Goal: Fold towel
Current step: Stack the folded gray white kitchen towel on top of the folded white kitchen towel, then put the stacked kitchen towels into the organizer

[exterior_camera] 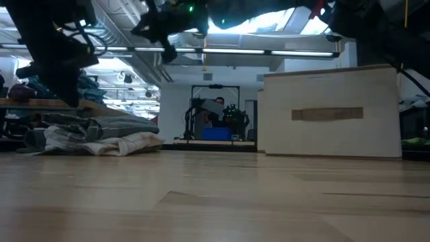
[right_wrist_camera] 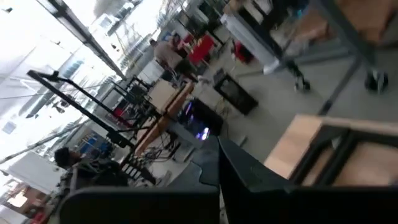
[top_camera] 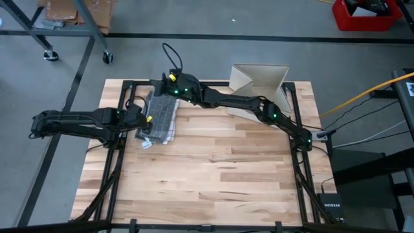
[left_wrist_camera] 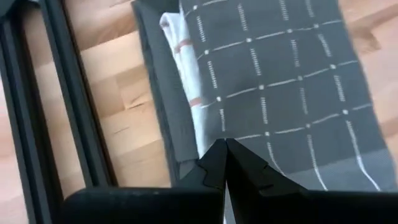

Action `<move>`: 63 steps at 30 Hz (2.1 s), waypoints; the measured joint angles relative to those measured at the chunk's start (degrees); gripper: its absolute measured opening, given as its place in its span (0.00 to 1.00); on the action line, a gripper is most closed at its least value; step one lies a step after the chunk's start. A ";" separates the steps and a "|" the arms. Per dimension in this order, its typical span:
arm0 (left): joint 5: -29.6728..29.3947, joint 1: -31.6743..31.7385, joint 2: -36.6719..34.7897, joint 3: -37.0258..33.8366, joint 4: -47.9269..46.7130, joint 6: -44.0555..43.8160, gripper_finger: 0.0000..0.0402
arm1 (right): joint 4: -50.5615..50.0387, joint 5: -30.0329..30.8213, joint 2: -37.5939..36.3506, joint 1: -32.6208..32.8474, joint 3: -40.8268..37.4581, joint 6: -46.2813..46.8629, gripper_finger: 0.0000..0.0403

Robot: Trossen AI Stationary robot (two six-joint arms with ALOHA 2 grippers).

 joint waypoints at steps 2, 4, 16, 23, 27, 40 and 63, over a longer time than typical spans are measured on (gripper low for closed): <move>-0.01 0.73 0.34 -1.07 0.38 -1.71 0.00 | -1.13 0.68 -1.29 0.57 0.00 -2.61 0.01; -0.01 1.42 0.74 -2.08 0.38 -2.91 0.00 | -1.47 0.66 -2.59 1.32 0.00 -5.08 0.01; 4.71 1.86 3.57 -10.57 17.88 -3.95 0.00 | -3.07 -3.49 -11.65 5.94 0.00 -18.77 0.01; 14.36 0.53 8.95 -13.75 25.55 -6.40 0.00 | -9.48 -3.39 -17.73 6.81 0.00 -25.22 0.01; 18.75 -2.18 12.77 -13.65 29.93 -5.79 0.00 | -15.07 -0.93 -21.12 6.81 0.00 -29.81 0.01; 29.71 -16.49 21.32 -13.86 51.42 -3.10 0.00 | -33.85 11.65 -30.11 6.81 0.00 -37.67 0.01; 29.62 -24.74 28.97 -7.24 70.93 -1.58 0.00 | -80.46 23.70 -38.94 -2.03 0.00 -31.56 0.01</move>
